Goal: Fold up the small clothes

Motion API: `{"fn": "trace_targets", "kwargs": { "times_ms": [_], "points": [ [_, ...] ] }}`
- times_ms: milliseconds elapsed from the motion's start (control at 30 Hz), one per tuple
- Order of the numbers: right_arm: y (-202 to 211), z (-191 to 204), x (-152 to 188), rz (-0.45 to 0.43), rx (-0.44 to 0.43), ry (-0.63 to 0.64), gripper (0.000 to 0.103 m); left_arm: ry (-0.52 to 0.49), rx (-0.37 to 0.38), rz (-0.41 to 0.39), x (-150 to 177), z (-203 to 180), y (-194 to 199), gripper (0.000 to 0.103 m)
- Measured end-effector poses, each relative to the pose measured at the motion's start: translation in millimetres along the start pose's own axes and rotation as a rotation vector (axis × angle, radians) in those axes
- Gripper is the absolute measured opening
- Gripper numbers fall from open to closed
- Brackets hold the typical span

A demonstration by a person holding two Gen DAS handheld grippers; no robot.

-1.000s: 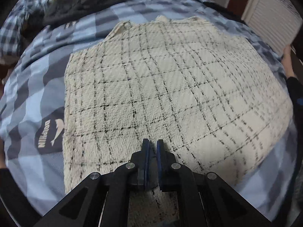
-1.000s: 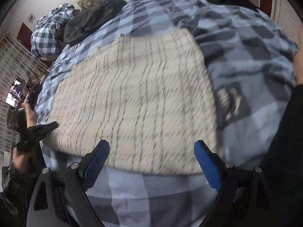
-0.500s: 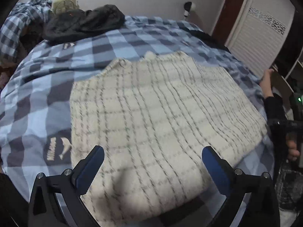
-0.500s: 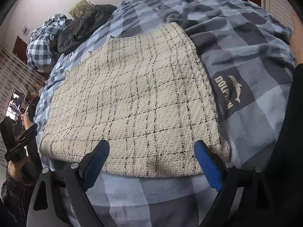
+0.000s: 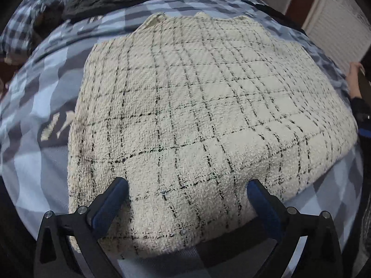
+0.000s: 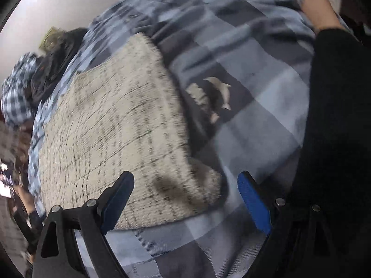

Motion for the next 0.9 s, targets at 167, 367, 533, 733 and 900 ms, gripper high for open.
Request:
{"fn": "trace_targets", "kwargs": {
  "times_ms": [167, 367, 533, 733, 900],
  "points": [
    [4.9, -7.1, 5.7, 0.036, -0.04, -0.062, 0.089, 0.04, -0.01, 0.043, 4.4, 9.6, 24.0, 0.103],
    [-7.9, -1.6, 28.3, 0.185, -0.095, -0.063, 0.089, 0.347, 0.142, 0.067, 45.1, 32.8, 56.2, 0.103],
    [-28.2, 7.2, 36.3, 0.285, -0.166, -0.097, 0.089, 0.478, 0.263, 0.121, 62.2, 37.8, 41.8, 0.102],
    [-34.2, 0.5, 24.4, 0.279, -0.181, -0.14, 0.074, 0.553, 0.307, 0.085, 59.0, 47.5, 27.6, 0.098],
    [-29.4, 7.5, 20.3, 0.234, -0.175, -0.087, 0.046, 0.602, 0.345, -0.008, 51.0, 65.3, 30.9, 0.068]
  ]
}}
Point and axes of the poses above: each gripper's, at about its wrist camera, not at the fingertips, and y roughly against the way its jaws point, z to its left, x to its underside, the point moved 8 cm from there along -y, roughly the way its jaws point, and after that the axes turned 10 degrees about -y, right-handed, at the moved point
